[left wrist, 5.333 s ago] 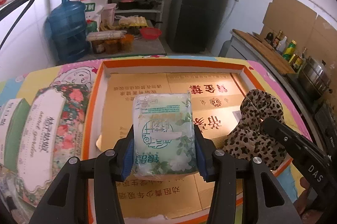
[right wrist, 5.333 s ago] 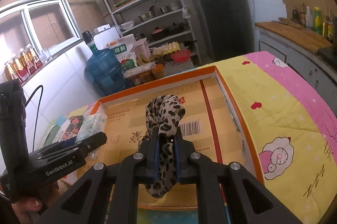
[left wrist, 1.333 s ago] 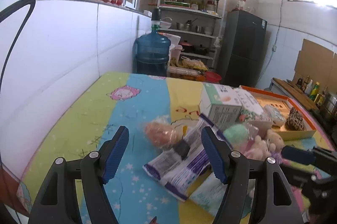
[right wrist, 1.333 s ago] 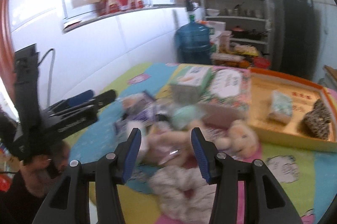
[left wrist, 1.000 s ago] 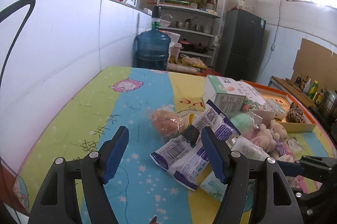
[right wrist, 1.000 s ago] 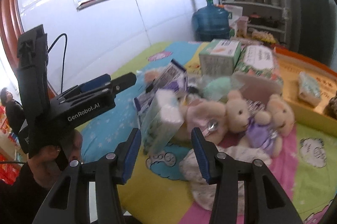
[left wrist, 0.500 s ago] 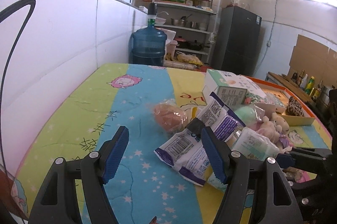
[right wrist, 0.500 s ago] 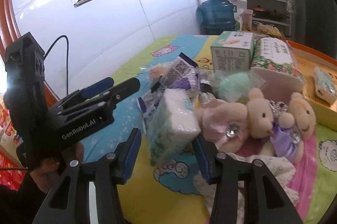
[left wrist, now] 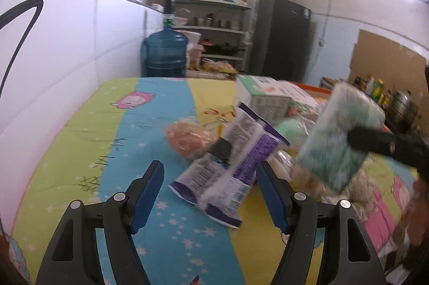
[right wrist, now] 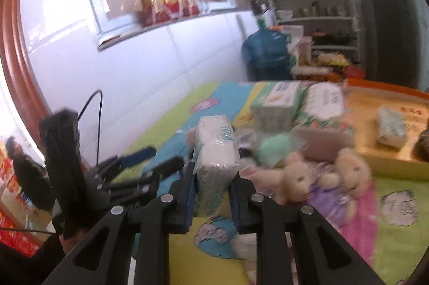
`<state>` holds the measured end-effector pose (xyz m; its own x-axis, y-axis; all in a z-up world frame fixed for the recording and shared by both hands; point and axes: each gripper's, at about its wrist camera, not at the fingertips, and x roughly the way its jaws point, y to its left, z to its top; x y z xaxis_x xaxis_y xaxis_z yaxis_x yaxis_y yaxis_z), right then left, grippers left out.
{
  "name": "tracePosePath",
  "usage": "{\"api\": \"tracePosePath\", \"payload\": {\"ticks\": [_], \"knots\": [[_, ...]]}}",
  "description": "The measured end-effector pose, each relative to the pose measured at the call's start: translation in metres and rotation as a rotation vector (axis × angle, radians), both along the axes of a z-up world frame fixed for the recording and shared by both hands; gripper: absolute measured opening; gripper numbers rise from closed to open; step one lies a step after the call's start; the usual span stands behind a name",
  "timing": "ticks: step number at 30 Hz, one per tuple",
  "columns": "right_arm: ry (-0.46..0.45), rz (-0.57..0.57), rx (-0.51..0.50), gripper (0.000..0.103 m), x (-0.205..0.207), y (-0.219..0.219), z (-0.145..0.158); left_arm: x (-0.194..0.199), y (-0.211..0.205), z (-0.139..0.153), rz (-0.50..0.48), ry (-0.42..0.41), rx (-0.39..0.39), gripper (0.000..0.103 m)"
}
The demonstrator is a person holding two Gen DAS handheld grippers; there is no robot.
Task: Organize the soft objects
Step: 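Grasp the white tissue pack with the right gripper while the left grasps the purple snack bag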
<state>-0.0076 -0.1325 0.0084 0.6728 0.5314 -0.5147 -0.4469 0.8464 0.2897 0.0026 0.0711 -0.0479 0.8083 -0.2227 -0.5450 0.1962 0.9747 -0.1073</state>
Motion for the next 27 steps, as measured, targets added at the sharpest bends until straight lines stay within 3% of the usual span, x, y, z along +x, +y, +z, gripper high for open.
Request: {"api": "tracePosePath", "payload": {"ticks": [7,10,13,25,27], "knots": [[0.011,-0.041,0.009,0.022,0.001,-0.014,0.0,0.011,-0.023,-0.012,-0.18,0.025,0.163,0.073],[0.01,-0.052,0.011,0.023,0.0,-0.014,0.0,0.018,-0.028,-0.014,-0.263,0.051,0.197,0.073],[0.009,-0.064,0.018,0.023,0.001,-0.014,0.0,0.025,-0.031,-0.016,-0.285,0.069,0.236,0.073],[0.024,-0.072,0.025,0.023,0.007,-0.015,-0.003,0.052,-0.025,-0.014,-0.346,0.152,0.144,0.072],[0.026,-0.072,0.025,0.023,0.007,-0.015,-0.002,0.054,-0.026,-0.016,-0.339,0.16,0.134,0.058]]}}
